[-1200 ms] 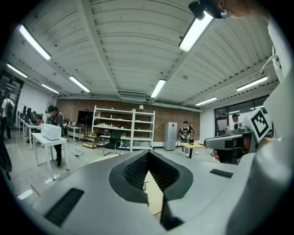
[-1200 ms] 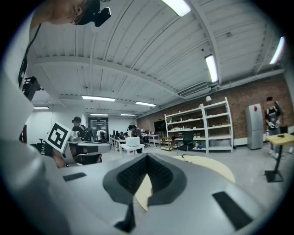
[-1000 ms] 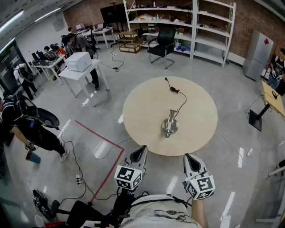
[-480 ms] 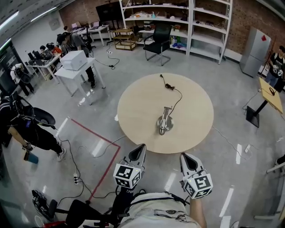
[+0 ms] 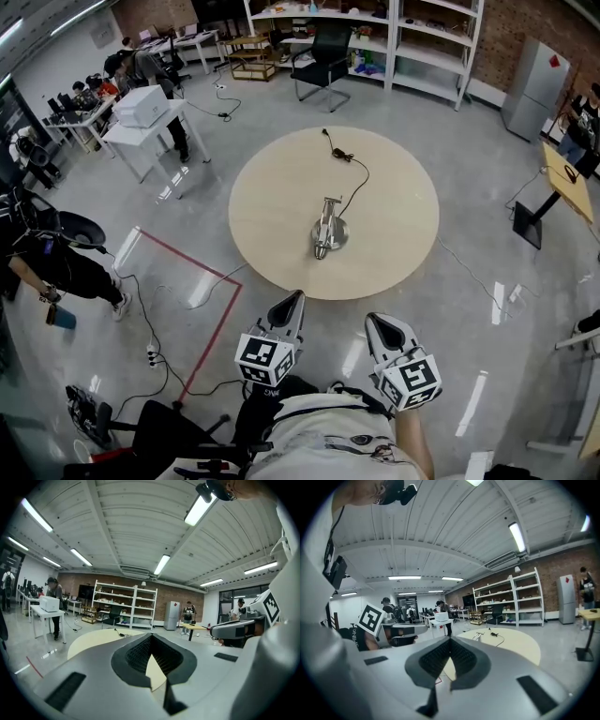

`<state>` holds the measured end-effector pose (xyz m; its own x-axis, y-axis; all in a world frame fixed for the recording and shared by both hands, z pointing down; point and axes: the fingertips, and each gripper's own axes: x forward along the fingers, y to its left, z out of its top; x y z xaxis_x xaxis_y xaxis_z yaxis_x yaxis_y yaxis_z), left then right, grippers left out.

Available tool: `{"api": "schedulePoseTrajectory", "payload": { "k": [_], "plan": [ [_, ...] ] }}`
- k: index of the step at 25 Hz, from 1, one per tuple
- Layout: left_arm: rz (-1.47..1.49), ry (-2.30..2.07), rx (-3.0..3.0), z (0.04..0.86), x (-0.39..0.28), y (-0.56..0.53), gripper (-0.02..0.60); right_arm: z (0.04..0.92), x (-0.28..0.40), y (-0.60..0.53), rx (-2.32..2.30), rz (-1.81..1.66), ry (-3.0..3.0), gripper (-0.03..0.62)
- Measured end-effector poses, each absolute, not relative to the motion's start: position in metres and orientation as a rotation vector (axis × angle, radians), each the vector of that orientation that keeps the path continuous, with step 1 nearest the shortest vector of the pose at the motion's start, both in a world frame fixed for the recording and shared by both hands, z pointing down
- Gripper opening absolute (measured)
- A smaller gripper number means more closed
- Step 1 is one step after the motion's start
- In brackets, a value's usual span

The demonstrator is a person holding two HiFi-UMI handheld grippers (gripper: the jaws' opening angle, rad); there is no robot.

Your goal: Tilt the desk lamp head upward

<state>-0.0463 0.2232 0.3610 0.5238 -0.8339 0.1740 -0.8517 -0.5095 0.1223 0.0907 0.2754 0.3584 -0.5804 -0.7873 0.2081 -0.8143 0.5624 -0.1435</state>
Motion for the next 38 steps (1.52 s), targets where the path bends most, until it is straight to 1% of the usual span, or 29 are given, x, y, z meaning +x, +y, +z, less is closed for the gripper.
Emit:
{"api": "schedulePoseTrajectory", "payload": {
  "k": [4,9,17,29,38],
  "plan": [
    [0.167,-1.422,2.543,0.375,-0.034,0.227,0.003,0.370,0.103,0.275,1.361,0.387,-2.651,0.003],
    [0.180,-1.441,2.523,0.380,-0.036,0.216,0.003,0.375,0.101,0.263,1.336,0.414,-2.667,0.003],
    [0.177,-1.402,2.515,0.396,-0.050,0.149,0.003,0.389,0.088,0.207,1.352,0.425,-2.643,0.003],
    [0.232,-1.242,2.562,0.403,-0.085,0.008,0.003,0.390,0.037,0.074,1.421,0.448,-2.566,0.003],
    [0.293,-1.118,2.539,0.453,-0.092,-0.049,0.003,0.422,-0.002,0.034,1.352,0.494,-2.503,0.003]
  ]
}}
